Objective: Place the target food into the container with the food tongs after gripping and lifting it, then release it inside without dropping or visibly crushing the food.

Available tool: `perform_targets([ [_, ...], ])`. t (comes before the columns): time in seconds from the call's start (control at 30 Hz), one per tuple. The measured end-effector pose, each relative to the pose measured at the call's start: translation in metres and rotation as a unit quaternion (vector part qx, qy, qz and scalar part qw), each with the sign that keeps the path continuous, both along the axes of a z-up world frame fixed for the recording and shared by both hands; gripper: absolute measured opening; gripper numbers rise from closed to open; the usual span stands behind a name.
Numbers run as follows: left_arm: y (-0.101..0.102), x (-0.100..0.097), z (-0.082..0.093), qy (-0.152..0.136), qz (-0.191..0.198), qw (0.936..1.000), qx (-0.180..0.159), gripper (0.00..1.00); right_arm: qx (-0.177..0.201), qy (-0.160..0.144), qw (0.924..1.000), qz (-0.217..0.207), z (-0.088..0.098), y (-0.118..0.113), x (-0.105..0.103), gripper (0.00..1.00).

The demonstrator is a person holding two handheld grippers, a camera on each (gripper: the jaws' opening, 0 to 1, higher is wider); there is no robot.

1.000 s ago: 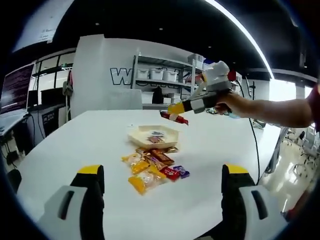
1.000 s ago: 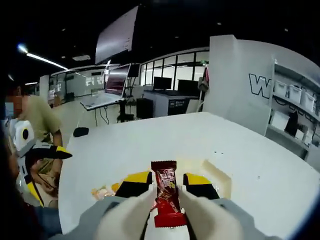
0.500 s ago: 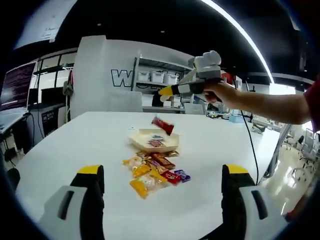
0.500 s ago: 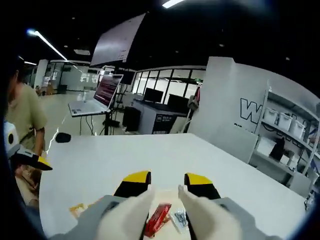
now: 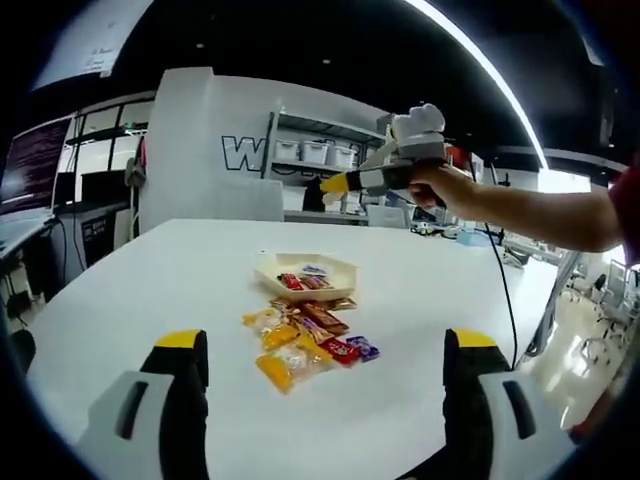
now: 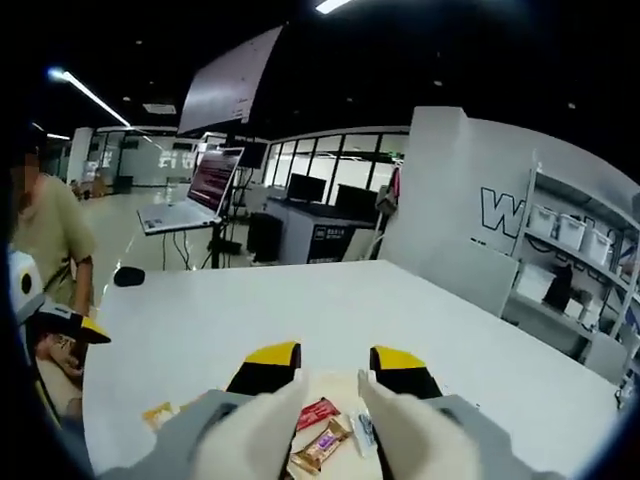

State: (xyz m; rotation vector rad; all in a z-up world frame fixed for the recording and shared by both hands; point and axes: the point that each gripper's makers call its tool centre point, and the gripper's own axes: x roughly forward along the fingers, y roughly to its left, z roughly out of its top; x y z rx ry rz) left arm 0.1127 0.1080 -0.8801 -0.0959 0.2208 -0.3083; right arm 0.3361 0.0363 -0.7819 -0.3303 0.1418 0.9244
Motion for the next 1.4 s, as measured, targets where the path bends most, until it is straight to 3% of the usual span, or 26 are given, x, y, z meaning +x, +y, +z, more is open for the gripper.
perform_targets([
  [0.1, 0.003, -0.002, 0.001, -0.005, 0.004, 1.0, 0.006, 0.95, 0.043, 0.033, 0.9985, -0.009, 0.004, -0.006, 0.001, 0.21],
  [0.3, 0.01, -0.002, 0.002, -0.004, 0.012, 0.9999, 0.0, 0.95, 0.043, 0.031, 0.9984, -0.018, 0.005, -0.018, 0.004, 0.21],
  [0.43, 0.008, -0.004, 0.0, -0.004, 0.011, 0.9999, 0.0, 0.95, 0.072, 0.072, 0.9944, -0.029, -0.007, -0.026, 0.002, 0.21],
  [0.5, 0.007, -0.004, -0.003, -0.002, 0.01, 0.9999, 0.001, 0.95, 0.063, 0.07, 0.9951, -0.028, -0.019, -0.026, -0.002, 0.21],
  [0.67, 0.007, -0.005, -0.006, 0.004, 0.008, 1.0, 0.005, 0.95, 0.051, 0.108, 0.9926, -0.021, -0.053, -0.022, -0.013, 0.21],
  [0.77, 0.01, -0.006, -0.004, 0.001, 0.011, 0.9999, 0.004, 0.95, 0.036, 0.111, 0.9931, -0.012, -0.06, -0.018, -0.021, 0.2],
  [0.83, 0.013, -0.006, -0.002, -0.002, 0.016, 0.9999, 0.0, 0.95, 0.038, 0.139, 0.9896, 0.0, -0.064, -0.012, -0.029, 0.2],
  [0.97, 0.014, -0.006, -0.001, -0.003, 0.017, 0.9998, -0.002, 0.95, 0.036, 0.139, 0.9897, 0.006, -0.064, -0.01, -0.033, 0.2],
  [1.17, 0.012, -0.007, -0.006, 0.001, 0.016, 0.9999, 0.003, 0.95, 0.016, 0.136, 0.9902, 0.024, -0.082, -0.01, -0.049, 0.21],
  [1.23, 0.011, -0.007, -0.008, 0.003, 0.016, 0.9999, -0.001, 0.95, 0.011, 0.157, 0.9872, 0.025, -0.091, -0.013, -0.051, 0.21],
  [1.4, 0.009, -0.008, -0.007, 0.003, 0.011, 0.9999, 0.004, 0.94, 0.012, 0.169, 0.9852, 0.028, -0.094, -0.018, -0.056, 0.21],
])
